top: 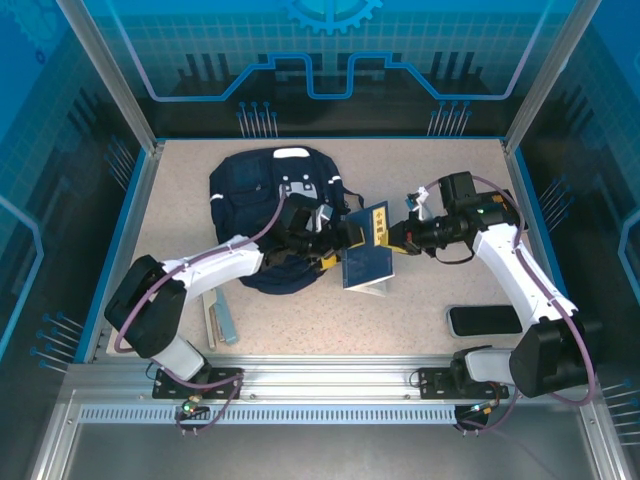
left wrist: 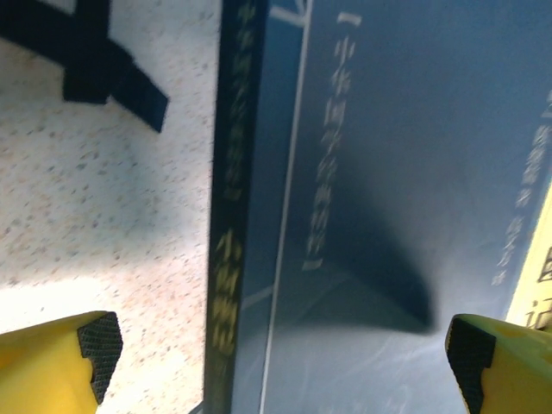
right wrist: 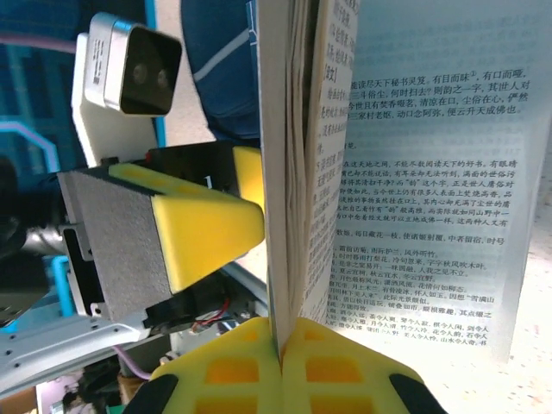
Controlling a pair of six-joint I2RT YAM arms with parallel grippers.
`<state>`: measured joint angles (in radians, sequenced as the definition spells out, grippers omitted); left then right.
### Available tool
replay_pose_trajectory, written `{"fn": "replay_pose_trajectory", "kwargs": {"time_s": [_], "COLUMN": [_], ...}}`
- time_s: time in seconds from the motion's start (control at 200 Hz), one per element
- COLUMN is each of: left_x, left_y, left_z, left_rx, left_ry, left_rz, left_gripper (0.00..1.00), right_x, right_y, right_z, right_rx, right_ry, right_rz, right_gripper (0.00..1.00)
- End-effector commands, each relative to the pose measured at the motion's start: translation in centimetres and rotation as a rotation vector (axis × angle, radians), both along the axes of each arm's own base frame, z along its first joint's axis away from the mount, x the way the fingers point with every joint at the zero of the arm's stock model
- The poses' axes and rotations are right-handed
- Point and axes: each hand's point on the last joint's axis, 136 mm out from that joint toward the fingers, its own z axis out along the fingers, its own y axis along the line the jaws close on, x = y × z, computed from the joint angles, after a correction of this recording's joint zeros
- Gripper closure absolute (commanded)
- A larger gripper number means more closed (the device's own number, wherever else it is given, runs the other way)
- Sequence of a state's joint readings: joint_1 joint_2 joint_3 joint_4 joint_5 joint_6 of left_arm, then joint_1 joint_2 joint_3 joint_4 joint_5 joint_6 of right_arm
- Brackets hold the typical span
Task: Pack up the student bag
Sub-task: Pass the book.
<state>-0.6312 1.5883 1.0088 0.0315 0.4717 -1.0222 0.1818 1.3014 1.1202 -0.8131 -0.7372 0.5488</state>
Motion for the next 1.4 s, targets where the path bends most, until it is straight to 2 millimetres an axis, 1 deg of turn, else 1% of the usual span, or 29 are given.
{"fn": "replay_pose_trajectory", "kwargs": {"time_s": [0.0,0.08,0.155,0.21,0.215,0.22,0.255,0.28,0.315,0.34,0.36,0.425,0.45,0.51,0.555,0.605,0.705,0.765,0.79,0.805,0.82,0.835,0.965,1.085,1.136,1.161,1.281,1.396], "left_x": [-0.3,-0.3,-0.1,0.1,0.1,0.1,0.2,0.3,0.4,0.4,0.5,0.5,0.5,0.7,0.9,1.4,2.5,3.3,3.7,4.0,4.2,4.4,6.2,7.5,7.8,8.0,8.5,8.6], "left_y": [-0.9,-1.0,-0.7,-0.3,-0.3,-0.2,0.0,0.3,0.7,1.0,1.2,1.9,2.2,2.9,3.5,4.1,5.2,5.7,5.8,6.0,6.0,6.1,6.7,7.1,7.0,7.1,7.2,6.9], "left_z": [3.6,4.2,4.7,5.1,5.2,5.2,5.5,5.7,5.9,6.1,6.3,6.7,7.0,7.4,7.8,8.3,9.4,10.1,10.3,10.5,10.7,10.8,12.0,12.7,12.9,13.1,13.8,14.5], "left_rx": [-0.150,-0.168,-0.174,-0.185,-0.186,-0.187,-0.195,-0.199,-0.201,-0.201,-0.200,-0.185,-0.177,-0.155,-0.139,-0.127,-0.124,-0.123,-0.124,-0.123,-0.125,-0.127,-0.144,-0.178,-0.189,-0.197,-0.242,-0.268], "left_ry": [-0.065,-0.086,-0.104,-0.120,-0.120,-0.121,-0.132,-0.137,-0.147,-0.158,-0.166,-0.189,-0.199,-0.213,-0.226,-0.240,-0.262,-0.262,-0.259,-0.262,-0.262,-0.262,-0.256,-0.258,-0.264,-0.266,-0.273,-0.281], "left_rz": [-0.065,-0.070,-0.060,-0.049,-0.046,-0.045,-0.035,-0.024,-0.013,-0.005,0.002,0.018,0.025,0.049,0.074,0.111,0.201,0.257,0.280,0.299,0.312,0.324,0.428,0.502,0.517,0.528,0.560,0.565], "left_gripper": [0.04,0.13,0.24,0.36,0.36,0.39,0.48,0.57,0.69,0.76,0.80,0.90,0.93,0.94,0.95,0.96,0.96,0.96,0.96,0.96,0.96,0.96,0.96,0.96,0.96,0.96,0.96,0.96], "right_x": [0.3,0.3,0.4,0.5,0.5,0.5,0.5,0.6,0.6,0.7,0.8,1.0,1.0,1.2,1.4,1.7,2.4,2.7,2.8,2.9,2.8,2.8,3.6,4.2,4.4,4.6,5.2,5.7], "right_y": [0.9,0.9,0.8,0.7,0.7,0.7,0.5,0.4,0.0,-0.3,-0.6,-1.8,-2.2,-3.1,-3.1,-2.7,-1.1,-0.4,-0.1,0.1,0.2,0.4,1.9,3.3,3.8,4.0,5.6,7.8], "right_z": [3.3,3.2,3.0,2.8,2.7,2.7,2.5,2.3,1.9,1.6,1.3,0.2,-0.2,-0.9,-1.0,-0.7,0.5,1.2,1.8,2.1,1.6,1.7,3.7,4.1,4.0,4.4,4.6,5.1], "right_rx": [0.115,0.125,0.119,0.111,0.111,0.110,0.104,0.093,0.071,0.048,0.028,-0.048,-0.074,-0.104,-0.079,-0.021,0.148,0.210,0.230,0.242,0.248,0.259,0.396,0.471,0.488,0.511,0.558,0.607], "right_ry": [-0.059,-0.052,-0.047,-0.043,-0.043,-0.042,-0.037,-0.033,-0.030,-0.029,-0.024,-0.010,-0.007,0.001,0.000,-0.006,-0.015,-0.020,-0.028,-0.030,-0.012,-0.012,-0.015,0.016,0.033,0.019,0.039,0.046], "right_rz": [0.033,0.033,0.028,0.022,0.022,0.021,0.015,0.009,-0.003,-0.015,-0.027,-0.076,-0.096,-0.152,-0.180,-0.201,-0.228,-0.244,-0.249,-0.254,-0.260,-0.265,-0.319,-0.366,-0.385,-0.391,-0.398,-0.375], "right_gripper": [0.97,0.97,0.97,0.97,0.97,0.97,0.96,0.94,0.87,0.81,0.76,0.51,0.44,0.30,0.22,0.16,0.08,0.04,0.02,0.02,0.01,0.01,0.00,0.00,0.00,0.00,0.00,0.00]}}
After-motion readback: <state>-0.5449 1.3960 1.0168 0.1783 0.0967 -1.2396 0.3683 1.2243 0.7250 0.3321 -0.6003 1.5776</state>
